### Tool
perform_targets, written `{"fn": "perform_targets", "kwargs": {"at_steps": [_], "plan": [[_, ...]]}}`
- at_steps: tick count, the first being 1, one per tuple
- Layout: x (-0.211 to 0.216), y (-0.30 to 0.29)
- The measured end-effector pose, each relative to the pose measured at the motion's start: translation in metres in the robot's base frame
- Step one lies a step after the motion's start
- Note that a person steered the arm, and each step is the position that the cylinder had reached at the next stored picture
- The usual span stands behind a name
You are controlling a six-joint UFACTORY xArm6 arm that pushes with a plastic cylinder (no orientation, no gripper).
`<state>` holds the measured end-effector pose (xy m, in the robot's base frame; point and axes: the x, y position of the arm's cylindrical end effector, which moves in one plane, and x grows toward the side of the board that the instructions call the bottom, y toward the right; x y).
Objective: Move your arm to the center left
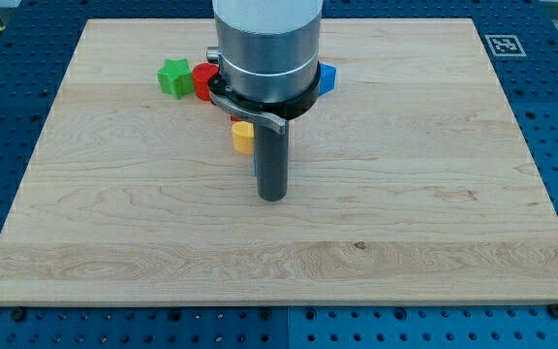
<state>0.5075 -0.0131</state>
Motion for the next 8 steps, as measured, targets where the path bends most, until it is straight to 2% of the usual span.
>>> {"fn": "perform_targets", "kwargs": {"at_steps": [4, 5, 6, 7, 8], "plan": [[0.001, 0.000], [0.001, -0.029], [0.001, -0.096], [-0.008, -0.187], [-0.042, -0.271]]}}
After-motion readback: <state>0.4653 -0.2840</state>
